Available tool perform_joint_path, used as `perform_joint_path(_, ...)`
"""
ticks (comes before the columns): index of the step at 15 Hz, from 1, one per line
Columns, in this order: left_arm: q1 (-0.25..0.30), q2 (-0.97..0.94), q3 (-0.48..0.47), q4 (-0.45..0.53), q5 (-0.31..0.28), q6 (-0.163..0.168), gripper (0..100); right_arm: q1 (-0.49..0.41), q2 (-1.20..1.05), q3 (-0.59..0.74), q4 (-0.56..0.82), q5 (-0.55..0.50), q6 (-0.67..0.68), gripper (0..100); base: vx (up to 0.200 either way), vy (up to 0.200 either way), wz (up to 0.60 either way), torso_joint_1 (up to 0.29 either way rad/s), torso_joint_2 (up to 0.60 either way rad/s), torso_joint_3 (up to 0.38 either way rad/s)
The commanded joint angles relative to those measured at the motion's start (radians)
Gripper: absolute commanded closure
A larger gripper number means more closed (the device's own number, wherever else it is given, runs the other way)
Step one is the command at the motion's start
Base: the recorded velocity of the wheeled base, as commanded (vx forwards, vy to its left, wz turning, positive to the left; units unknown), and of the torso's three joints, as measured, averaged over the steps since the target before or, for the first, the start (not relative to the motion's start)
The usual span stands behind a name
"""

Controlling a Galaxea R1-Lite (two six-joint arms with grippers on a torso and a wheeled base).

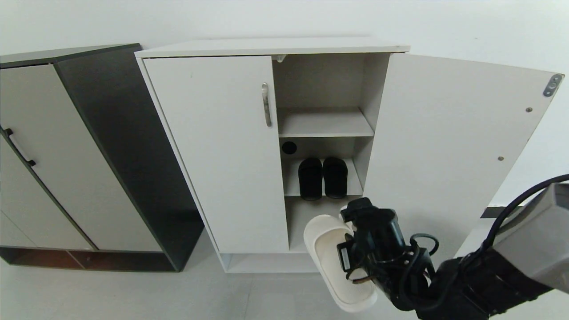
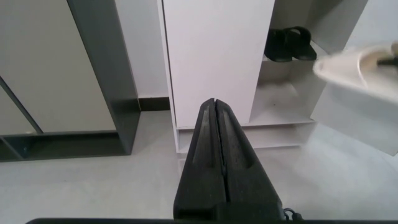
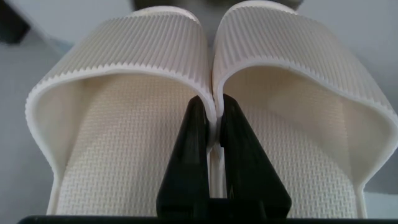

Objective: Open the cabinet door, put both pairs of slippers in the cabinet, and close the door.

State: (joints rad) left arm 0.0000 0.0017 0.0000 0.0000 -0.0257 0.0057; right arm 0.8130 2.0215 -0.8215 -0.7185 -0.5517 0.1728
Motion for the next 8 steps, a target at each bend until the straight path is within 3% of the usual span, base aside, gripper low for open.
perform_joint_path(1,0.0,0.0,0.0,0.0,0.0,0.003,100,0.022,-0.101,-0.26,0.226,-0.148,0.1,100,0.0,0.0,0.0,0.0,0.0,0.0)
perform_joint_path(8,0.0,0.0,0.0,0.0,0.0,0.003,100,0.086,-0.136,-0.375,0.249,-0.274,0.09,100,0.0,0.0,0.0,0.0,0.0,0.0)
